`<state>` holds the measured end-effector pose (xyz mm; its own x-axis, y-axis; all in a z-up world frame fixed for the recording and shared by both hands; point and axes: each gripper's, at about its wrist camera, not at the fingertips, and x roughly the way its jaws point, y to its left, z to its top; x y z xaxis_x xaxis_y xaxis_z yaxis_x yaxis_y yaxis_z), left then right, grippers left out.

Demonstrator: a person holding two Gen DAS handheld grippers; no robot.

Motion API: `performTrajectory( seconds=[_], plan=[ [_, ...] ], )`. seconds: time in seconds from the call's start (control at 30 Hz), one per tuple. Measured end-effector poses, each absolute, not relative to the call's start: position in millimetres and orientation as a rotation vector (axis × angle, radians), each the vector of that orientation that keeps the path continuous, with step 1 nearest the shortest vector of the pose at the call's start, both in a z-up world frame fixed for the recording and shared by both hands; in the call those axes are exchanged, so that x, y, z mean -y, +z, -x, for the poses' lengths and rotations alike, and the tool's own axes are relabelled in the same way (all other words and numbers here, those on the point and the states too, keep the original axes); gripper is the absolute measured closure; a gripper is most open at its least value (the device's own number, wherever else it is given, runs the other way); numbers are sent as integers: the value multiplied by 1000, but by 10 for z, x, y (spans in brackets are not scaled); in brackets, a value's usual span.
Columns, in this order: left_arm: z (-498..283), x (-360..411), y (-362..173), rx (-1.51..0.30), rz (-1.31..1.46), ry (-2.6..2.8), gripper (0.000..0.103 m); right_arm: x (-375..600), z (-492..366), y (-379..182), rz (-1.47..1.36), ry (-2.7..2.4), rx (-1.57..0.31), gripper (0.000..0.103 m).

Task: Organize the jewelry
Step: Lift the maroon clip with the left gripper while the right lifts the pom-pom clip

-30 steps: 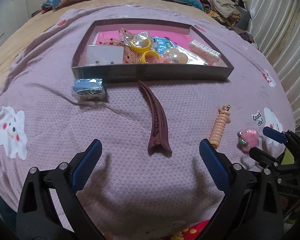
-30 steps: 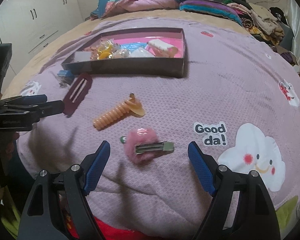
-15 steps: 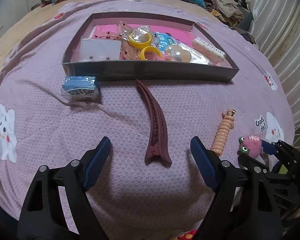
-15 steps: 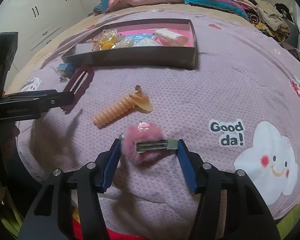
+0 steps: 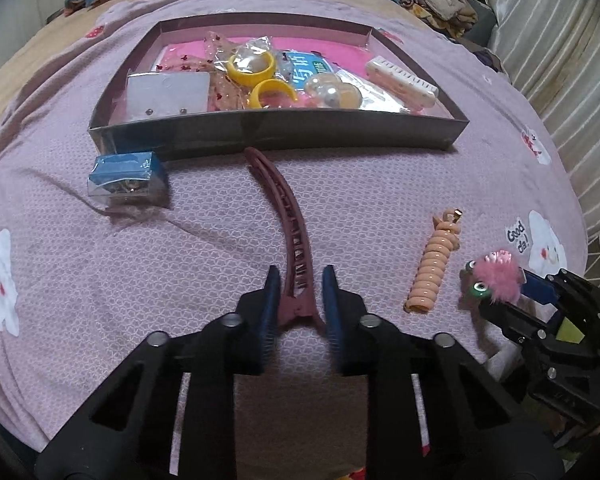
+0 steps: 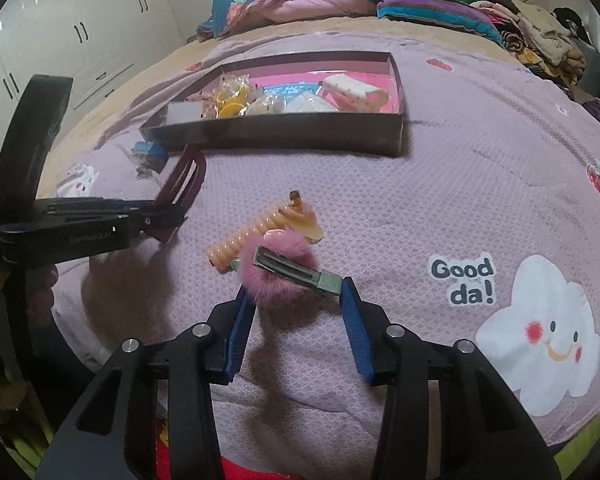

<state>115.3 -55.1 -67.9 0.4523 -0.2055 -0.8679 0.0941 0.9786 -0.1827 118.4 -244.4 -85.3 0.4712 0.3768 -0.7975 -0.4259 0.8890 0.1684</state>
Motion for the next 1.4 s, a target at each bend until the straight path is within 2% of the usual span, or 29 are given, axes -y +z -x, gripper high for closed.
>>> performTrajectory(
  seconds=[0.57, 0.7, 0.93, 0.97, 1.07, 1.2, 1.27, 1.37, 1.4],
  plan=[
    [-996, 499, -349, -1026, 151, -235, 90, 2554, -1175, -629, 20, 472, -919, 62],
    [-957, 425, -255, -1006, 172, -232, 97, 2548, -1160, -562, 21, 475, -904, 62],
    [-933, 362, -257, -1013, 158, -220, 96, 2506, -1150, -520, 33, 473, -892, 62],
    [-933, 358, -294, -1024, 159, -220, 93, 2500, -1154, -523, 33, 474, -894, 62],
    [-954, 368, -401, -1055, 159, -226, 67, 2490, -1146, -531, 36, 477, -895, 62],
    [-1000, 420, -556, -1100, 154, -245, 65, 2479, -1143, -532, 38, 477, -894, 62],
    [-1024, 469, -658, -1126, 148, -259, 67, 2480, -1144, -532, 36, 476, -893, 62],
    [-1056, 498, -769, -1149, 136, -251, 92, 2490, -1160, -529, 31, 472, -891, 62],
    [-1058, 495, -771, -1148, 138, -253, 92, 2490, -1167, -525, 29, 473, -890, 62]
  ],
)
